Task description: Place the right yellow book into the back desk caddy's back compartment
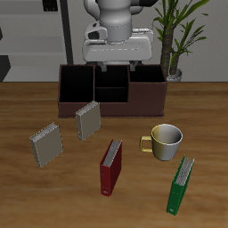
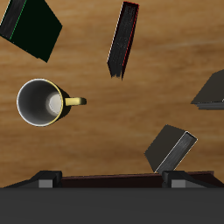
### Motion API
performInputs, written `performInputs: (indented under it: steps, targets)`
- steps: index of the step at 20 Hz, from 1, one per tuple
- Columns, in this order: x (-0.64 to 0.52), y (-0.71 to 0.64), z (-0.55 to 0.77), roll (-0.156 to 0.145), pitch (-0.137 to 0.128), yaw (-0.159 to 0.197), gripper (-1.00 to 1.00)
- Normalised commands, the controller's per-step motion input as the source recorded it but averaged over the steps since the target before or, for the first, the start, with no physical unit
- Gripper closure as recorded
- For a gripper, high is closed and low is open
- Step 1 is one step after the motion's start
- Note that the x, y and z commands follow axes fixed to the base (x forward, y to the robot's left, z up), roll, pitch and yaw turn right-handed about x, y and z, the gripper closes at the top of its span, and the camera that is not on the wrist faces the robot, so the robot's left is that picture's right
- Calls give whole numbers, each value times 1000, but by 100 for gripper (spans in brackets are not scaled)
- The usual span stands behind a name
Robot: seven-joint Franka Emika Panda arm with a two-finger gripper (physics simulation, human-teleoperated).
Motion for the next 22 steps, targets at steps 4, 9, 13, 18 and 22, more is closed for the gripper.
performInputs:
  steps: [4, 9, 13, 18, 22]
  targets:
    - [38, -60, 20, -23, -11, 17, -100]
    - [86, -261, 43, -48, -9, 0, -100]
    - [86, -320, 91, -18, -39, 9, -100]
    - [196, -377, -5, 53, 2, 23, -100]
    - [200, -416, -130, 9, -13, 3, -100]
